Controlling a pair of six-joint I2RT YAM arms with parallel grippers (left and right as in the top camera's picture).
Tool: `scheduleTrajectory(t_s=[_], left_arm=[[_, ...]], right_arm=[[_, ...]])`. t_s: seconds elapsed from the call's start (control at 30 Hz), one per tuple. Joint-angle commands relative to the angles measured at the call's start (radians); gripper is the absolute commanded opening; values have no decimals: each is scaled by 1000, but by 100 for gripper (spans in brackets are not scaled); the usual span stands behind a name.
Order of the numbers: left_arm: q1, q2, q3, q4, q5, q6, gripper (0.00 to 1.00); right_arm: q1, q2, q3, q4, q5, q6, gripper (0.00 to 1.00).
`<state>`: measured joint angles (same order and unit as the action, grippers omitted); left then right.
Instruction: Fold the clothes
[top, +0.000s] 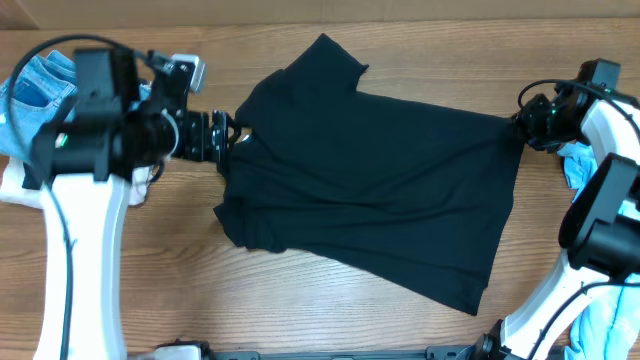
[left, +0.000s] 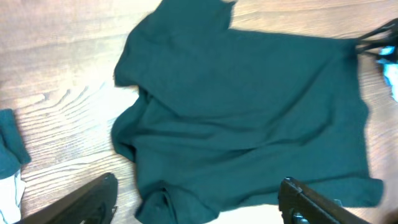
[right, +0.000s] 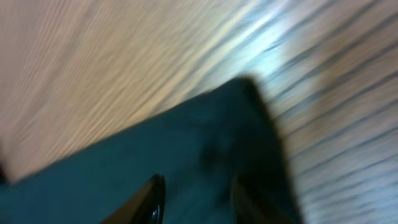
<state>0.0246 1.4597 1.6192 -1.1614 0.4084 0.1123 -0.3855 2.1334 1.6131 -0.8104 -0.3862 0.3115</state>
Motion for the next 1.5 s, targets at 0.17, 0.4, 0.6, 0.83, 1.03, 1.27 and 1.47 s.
scheduleTrajectory(t_s=[0.17, 0.4, 0.6, 0.83, 1.03, 1.27, 1.47], left_arm=[[-20, 373, 7, 118, -42, 90, 93], [-28, 623, 7, 382, -56, 101, 85], [-39, 746, 7, 575, -89, 89, 79], [-33, 793, 7, 760, -97, 8, 16], [19, 798, 7, 818, -65, -60, 4], [22, 838, 6, 732, 78, -52, 74], [19, 877, 6, 739, 80, -57, 91]], right_arm=[[46, -329, 40, -295, -132, -55, 46], [145, -371, 40, -488, -131, -144, 47], [285, -371, 40, -539, -129, -171, 47], [422, -371, 37, -624, 11, -171, 49], [449, -371, 36, -692, 61, -171, 52], [449, -371, 36, -688, 61, -171, 52], [449, -371, 36, -694, 62, -171, 51]])
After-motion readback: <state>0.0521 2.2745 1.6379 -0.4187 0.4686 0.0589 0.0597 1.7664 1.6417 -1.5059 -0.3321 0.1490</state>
